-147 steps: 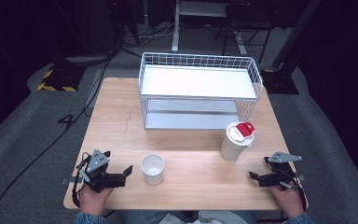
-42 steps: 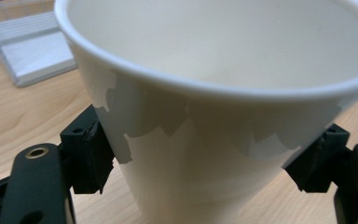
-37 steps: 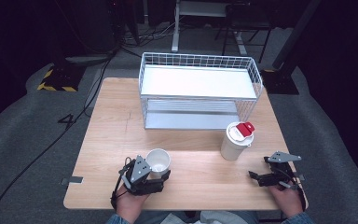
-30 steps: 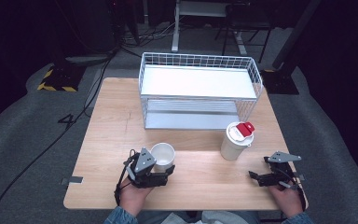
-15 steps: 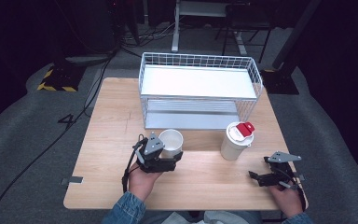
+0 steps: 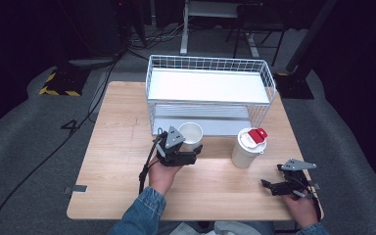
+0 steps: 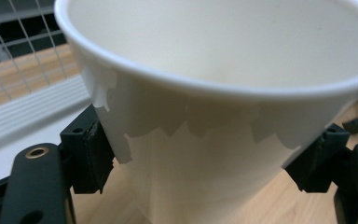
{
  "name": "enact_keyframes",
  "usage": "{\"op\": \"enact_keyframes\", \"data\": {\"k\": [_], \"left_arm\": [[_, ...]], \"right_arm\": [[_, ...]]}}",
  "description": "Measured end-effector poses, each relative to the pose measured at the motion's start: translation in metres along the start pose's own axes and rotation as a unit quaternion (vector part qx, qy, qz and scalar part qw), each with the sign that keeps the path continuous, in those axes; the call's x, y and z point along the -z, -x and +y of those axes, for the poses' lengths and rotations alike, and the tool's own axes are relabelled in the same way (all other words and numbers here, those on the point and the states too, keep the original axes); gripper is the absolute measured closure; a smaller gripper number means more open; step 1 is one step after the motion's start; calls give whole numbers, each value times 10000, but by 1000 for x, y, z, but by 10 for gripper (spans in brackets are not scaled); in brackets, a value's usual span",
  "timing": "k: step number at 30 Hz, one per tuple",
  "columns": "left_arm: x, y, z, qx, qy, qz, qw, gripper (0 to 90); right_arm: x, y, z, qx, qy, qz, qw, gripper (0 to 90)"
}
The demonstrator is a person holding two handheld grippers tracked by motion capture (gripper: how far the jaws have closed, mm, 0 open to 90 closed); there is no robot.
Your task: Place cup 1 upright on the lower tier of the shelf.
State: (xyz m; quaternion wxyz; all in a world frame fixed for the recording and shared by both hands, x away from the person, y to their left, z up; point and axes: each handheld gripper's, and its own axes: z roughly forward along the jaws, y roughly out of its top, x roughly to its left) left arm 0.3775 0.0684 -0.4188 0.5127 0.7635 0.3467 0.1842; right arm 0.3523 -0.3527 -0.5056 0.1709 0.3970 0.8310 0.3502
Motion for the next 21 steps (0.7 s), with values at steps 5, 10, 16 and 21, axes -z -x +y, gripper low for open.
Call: {"op": "enact_keyframes", "data": {"k": [5,10,16,21], "left_arm": [[-16,-3,0,66,79,113,9999,223],[-30,-6,4,137,13,217,9997,224],[-47,-8,8,71,28,372,9993,224],[-57,-11,10,192,32,513,9985,223]], "right_arm": [[0,0,0,-1,1,-1,10000,38],[0,0,0,1,0,-1,10000,38],[0,0,0,1,1,-1,10000,38],[0,0,0,1,1,0,10000,38]]}}
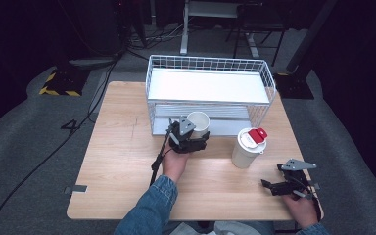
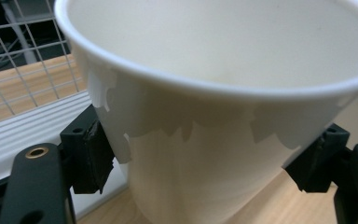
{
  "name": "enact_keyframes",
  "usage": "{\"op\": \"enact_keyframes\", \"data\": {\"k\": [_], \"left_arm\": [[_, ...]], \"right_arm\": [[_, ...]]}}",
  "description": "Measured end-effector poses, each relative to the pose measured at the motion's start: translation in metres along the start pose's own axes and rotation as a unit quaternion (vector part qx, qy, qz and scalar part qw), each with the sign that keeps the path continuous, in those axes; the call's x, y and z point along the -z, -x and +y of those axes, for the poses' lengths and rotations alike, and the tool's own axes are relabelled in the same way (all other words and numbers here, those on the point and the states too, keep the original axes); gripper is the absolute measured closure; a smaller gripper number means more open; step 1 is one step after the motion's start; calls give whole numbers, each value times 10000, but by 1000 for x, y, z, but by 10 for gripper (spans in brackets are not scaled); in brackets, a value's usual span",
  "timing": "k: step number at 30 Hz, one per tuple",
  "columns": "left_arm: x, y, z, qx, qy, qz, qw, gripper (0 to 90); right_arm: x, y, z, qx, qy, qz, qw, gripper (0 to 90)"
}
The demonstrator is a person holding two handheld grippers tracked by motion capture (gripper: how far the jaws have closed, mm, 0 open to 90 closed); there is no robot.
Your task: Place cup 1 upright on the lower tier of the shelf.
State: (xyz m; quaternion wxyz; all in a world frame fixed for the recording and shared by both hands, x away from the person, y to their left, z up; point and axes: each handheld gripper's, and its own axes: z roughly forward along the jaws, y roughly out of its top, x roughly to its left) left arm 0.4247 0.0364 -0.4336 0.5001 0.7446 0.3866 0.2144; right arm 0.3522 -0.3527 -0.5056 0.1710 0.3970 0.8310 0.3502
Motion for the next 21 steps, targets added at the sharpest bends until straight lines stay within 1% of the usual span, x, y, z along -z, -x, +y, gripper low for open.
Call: {"op": "enact_keyframes", "data": {"k": [1,3,4,6,8,10,13,16,21], "left_arm": [[-3,0,1,-62,-20,44,10000,223],[-7,0,3,-114,-37,109,9999,223],[-10,-1,4,-136,-1,119,9998,223],[-14,-1,4,-87,-2,144,9999,223],[-19,-2,5,-129,-98,218,9996,223],[-25,-4,7,-120,-119,287,9994,223],[-32,-5,9,-75,-19,335,9994,223],[-38,-6,11,-90,-22,391,9992,223],[-49,-8,12,-52,1,517,9986,223]], "right_arm": [[0,0,0,1,-1,-1,10000,38],[0,0,0,2,-1,0,10000,38],[0,0,0,1,0,-1,10000,38],[0,0,0,1,-1,-1,10000,38],[0,0,0,3,0,-1,10000,38],[0,0,0,2,0,-1,10000,38],[0,0,0,3,0,0,10000,38],[0,0,0,3,0,-1,10000,38],[0,0,0,2,0,-1,10000,38]]}}
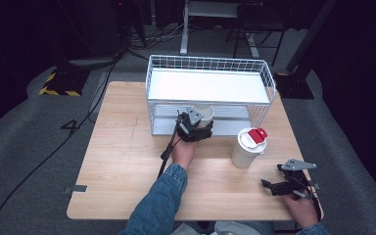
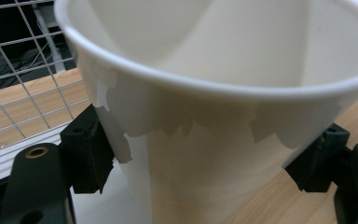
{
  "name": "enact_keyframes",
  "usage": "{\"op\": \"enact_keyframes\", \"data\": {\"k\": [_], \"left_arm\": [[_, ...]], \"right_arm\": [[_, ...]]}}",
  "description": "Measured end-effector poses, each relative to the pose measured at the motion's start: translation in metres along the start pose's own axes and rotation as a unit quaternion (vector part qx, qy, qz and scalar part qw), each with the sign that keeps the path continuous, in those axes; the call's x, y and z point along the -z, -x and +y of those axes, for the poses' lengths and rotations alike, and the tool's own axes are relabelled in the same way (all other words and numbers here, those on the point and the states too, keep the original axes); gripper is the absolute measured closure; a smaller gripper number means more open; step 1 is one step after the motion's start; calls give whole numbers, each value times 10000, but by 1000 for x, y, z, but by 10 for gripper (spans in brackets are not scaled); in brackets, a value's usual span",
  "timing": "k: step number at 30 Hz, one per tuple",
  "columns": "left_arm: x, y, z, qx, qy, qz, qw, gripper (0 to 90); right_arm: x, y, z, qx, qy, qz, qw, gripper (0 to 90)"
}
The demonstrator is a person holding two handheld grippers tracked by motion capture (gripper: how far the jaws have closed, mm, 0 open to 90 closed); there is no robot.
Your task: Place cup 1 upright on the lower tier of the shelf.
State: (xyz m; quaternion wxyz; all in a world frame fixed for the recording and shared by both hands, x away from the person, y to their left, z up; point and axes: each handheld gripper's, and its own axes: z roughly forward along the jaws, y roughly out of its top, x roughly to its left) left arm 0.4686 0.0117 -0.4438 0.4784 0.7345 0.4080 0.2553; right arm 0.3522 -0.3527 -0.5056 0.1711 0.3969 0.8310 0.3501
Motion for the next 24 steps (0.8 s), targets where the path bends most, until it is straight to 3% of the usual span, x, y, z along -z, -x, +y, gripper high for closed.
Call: {"op": "enact_keyframes", "data": {"k": [10,24], "left_arm": [[-22,-4,-6,67,-20,204,9998,223],[-47,-5,-10,171,-126,313,9993,222]], "right_arm": [[0,0,0,1,3,4,10000,40],[0,0,0,17,-4,7,10000,40]]}}
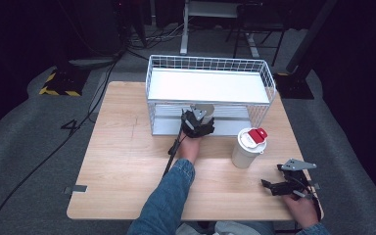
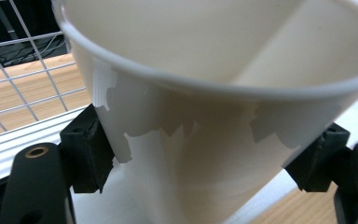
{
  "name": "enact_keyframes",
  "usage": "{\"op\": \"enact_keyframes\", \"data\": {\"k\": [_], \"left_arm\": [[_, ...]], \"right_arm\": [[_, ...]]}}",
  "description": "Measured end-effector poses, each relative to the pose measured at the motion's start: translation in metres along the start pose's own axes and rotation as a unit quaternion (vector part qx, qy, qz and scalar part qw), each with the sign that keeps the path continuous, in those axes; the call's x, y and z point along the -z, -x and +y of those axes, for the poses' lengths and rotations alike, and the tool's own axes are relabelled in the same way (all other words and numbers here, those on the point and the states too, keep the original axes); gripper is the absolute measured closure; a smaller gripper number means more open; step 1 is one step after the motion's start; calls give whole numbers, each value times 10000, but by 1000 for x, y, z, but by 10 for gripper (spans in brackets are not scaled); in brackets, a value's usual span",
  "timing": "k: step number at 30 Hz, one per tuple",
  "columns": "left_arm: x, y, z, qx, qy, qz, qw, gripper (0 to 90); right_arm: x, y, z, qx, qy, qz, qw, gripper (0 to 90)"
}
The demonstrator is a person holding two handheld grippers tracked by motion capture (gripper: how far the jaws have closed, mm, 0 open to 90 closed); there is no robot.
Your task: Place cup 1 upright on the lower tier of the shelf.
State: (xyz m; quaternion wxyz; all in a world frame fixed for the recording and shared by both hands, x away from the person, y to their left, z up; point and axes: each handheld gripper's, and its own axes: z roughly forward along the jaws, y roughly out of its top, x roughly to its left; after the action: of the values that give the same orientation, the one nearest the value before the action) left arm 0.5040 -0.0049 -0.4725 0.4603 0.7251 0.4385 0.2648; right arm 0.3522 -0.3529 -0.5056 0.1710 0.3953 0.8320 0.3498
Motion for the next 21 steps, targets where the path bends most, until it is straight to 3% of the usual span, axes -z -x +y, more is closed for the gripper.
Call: {"op": "enact_keyframes", "data": {"k": [6,11,21], "left_arm": [[-7,0,-1,-18,-99,-5,9999,222],[-11,-2,-4,105,-224,-31,9997,222],[-13,-6,-5,203,-166,-163,9995,212]], "right_arm": [[0,0,0,0,0,2,10000,40],[0,0,0,-1,0,2,10000,40],[0,0,0,1,0,1,10000,40]]}}
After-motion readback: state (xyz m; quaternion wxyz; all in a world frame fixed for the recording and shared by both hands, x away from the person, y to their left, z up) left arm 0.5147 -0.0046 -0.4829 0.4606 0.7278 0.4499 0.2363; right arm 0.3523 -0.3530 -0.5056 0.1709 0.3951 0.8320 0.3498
